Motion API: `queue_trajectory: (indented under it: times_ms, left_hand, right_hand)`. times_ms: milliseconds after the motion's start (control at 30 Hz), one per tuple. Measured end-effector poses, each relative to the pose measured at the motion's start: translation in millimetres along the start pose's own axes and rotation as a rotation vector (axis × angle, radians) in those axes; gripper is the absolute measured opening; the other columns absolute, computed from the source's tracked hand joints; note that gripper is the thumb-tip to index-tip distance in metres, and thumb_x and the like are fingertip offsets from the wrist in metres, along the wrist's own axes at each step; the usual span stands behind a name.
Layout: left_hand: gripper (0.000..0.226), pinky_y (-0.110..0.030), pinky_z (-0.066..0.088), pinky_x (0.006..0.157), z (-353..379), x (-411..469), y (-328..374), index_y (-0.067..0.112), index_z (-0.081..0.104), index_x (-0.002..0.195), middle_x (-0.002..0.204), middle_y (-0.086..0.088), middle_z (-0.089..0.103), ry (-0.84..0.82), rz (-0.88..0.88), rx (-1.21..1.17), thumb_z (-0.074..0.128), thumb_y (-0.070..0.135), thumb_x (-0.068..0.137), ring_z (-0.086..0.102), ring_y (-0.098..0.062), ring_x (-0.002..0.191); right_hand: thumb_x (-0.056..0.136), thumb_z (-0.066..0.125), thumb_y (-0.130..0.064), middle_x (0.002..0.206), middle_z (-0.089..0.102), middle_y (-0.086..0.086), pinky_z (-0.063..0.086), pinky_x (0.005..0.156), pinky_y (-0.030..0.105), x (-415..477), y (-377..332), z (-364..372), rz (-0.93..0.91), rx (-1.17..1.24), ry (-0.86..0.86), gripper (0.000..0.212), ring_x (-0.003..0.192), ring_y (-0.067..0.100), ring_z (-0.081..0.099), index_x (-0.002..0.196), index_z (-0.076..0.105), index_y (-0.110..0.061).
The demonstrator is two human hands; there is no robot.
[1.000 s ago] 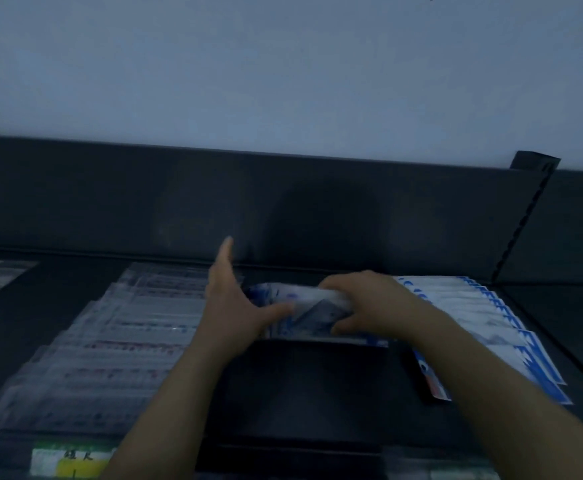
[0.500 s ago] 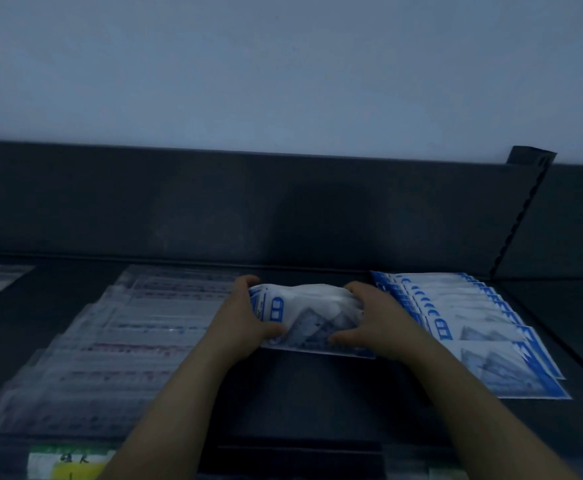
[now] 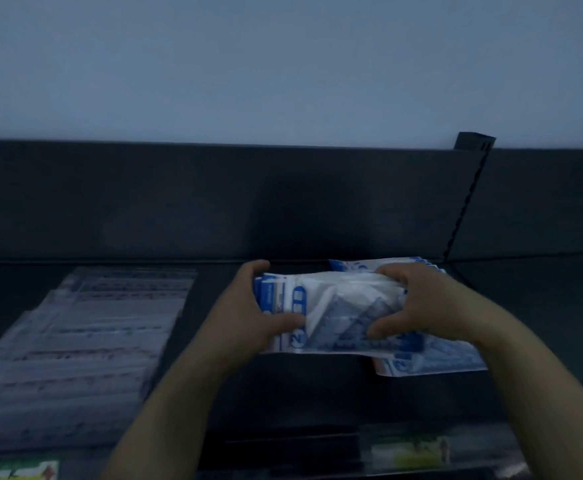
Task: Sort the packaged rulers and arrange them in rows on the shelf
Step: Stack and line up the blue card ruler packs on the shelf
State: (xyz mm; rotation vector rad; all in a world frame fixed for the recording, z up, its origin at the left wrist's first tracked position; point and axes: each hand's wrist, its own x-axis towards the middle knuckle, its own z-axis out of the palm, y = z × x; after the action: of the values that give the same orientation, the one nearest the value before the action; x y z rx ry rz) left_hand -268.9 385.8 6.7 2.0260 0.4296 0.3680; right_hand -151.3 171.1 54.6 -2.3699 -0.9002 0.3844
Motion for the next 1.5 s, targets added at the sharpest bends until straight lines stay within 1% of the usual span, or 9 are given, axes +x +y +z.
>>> queue_trajectory:
  times_ms: [233, 333, 400, 533, 800, 967, 1067, 1233, 1500]
  left_hand:
    - [0.058, -0.008, 0.047, 0.054, 105.5, -6.0, 29.7, 0.03, 0.045, 0.114, 0.099, 0.014, 0.061, -0.16, -0.032, 0.03, 0.083, 0.021, 0.071, 0.06, 0.005, 0.076]
    - [0.048, -0.005, 0.044, 0.052, 132.5, -10.5, 33.5, 0.031, 0.047, 0.109, 0.103, 0.013, 0.058, -0.171, -0.086, 0.108, 0.079, 0.023, 0.074, 0.056, 0.006, 0.076]
    - [0.047, -0.012, 0.048, 0.07, 143.3, -13.1, 35.3, 0.032, 0.048, 0.109, 0.109, 0.012, 0.059, -0.138, -0.104, 0.148, 0.078, 0.026, 0.074, 0.056, 0.002, 0.087]
    - [0.058, -0.03, 0.034, 0.102, 157.7, -17.1, 39.7, 0.031, 0.045, 0.125, 0.13, 0.001, 0.038, -0.088, -0.146, 0.356, 0.074, 0.044, 0.076, 0.038, -0.021, 0.125]
    - [0.063, -0.021, 0.042, 0.08, 170.2, 4.8, 41.3, 0.019, 0.047, 0.128, 0.113, 0.005, 0.058, 0.032, -0.154, 0.069, 0.08, 0.014, 0.075, 0.058, -0.013, 0.101]
    - [0.085, -0.021, 0.043, 0.081, 161.9, 24.7, 40.6, 0.021, 0.036, 0.137, 0.128, 0.003, 0.055, 0.034, -0.163, 0.111, 0.086, 0.018, 0.068, 0.056, -0.011, 0.102]
    - [0.109, -0.037, 0.034, 0.11, 155.9, 37.0, 41.0, 0.027, 0.013, 0.151, 0.152, -0.001, 0.026, 0.073, -0.116, 0.302, 0.083, 0.041, 0.069, 0.035, -0.021, 0.135]
    - [0.071, -0.05, -0.007, 0.118, 173.9, 38.3, 36.8, 0.039, 0.004, 0.152, 0.161, 0.006, -0.012, -0.131, -0.044, 0.79, 0.03, 0.066, 0.092, -0.017, -0.018, 0.147]
    - [0.078, -0.053, -0.02, 0.113, 179.8, -5.0, 26.6, 0.039, -0.019, 0.148, 0.156, 0.007, -0.029, -0.325, -0.122, 0.948, 0.012, 0.076, 0.087, -0.03, -0.018, 0.143]
  right_hand:
    - [0.053, 0.092, -0.033, 0.091, 0.073, -0.012, 0.055, 0.083, 0.034, -28.5, 93.4, -47.7, 0.061, 0.001, -0.136, 0.05, 0.084, 0.006, 0.069, 0.096, 0.069, -0.022]
    - [0.05, 0.09, -0.045, 0.11, 0.063, -0.019, 0.049, 0.085, 0.024, -22.8, 126.3, -43.2, 0.105, -0.054, -0.188, 0.07, 0.1, 0.005, 0.062, 0.111, 0.062, -0.025]
    - [0.054, 0.089, -0.046, 0.12, 0.051, -0.014, 0.046, 0.086, 0.019, -19.7, 140.7, -38.9, 0.116, -0.066, -0.129, 0.076, 0.107, 0.006, 0.054, 0.119, 0.054, -0.029]
    - [0.043, 0.085, -0.064, 0.141, 0.03, -0.015, 0.036, 0.109, 0.043, -14.0, 173.9, -29.7, 0.099, -0.002, -0.006, 0.12, 0.133, 0.015, 0.03, 0.142, 0.02, -0.045]
    - [0.046, 0.091, -0.05, 0.142, 0.041, -0.014, 0.04, 0.108, 0.035, 17.5, 202.0, -10.7, -0.037, 0.38, -0.015, 0.123, 0.124, 0.009, 0.048, 0.146, 0.022, -0.036]
    - [0.041, 0.092, -0.05, 0.144, 0.034, -0.01, 0.033, 0.113, 0.042, 37.3, 190.5, -28.4, -0.069, 0.219, 0.003, 0.128, 0.132, 0.011, 0.036, 0.145, 0.017, -0.042]
    - [0.052, 0.077, -0.069, 0.159, 0.002, -0.006, 0.011, 0.12, 0.043, 42.6, 176.2, -34.6, -0.054, -0.128, 0.024, 0.126, 0.146, 0.017, 0.002, 0.151, 0.006, -0.034]
    - [0.088, 0.036, -0.068, 0.161, -0.007, -0.002, -0.002, 0.119, 0.043, 35.0, 164.7, -11.0, -0.14, -0.377, -0.095, 0.08, 0.147, 0.017, -0.009, 0.152, 0.003, -0.032]
    - [0.064, 0.003, -0.088, 0.153, -0.032, -0.007, -0.016, 0.116, 0.043, -14.0, 183.5, 1.1, -0.17, -0.459, -0.129, 0.096, 0.139, 0.012, -0.033, 0.145, -0.02, -0.042]
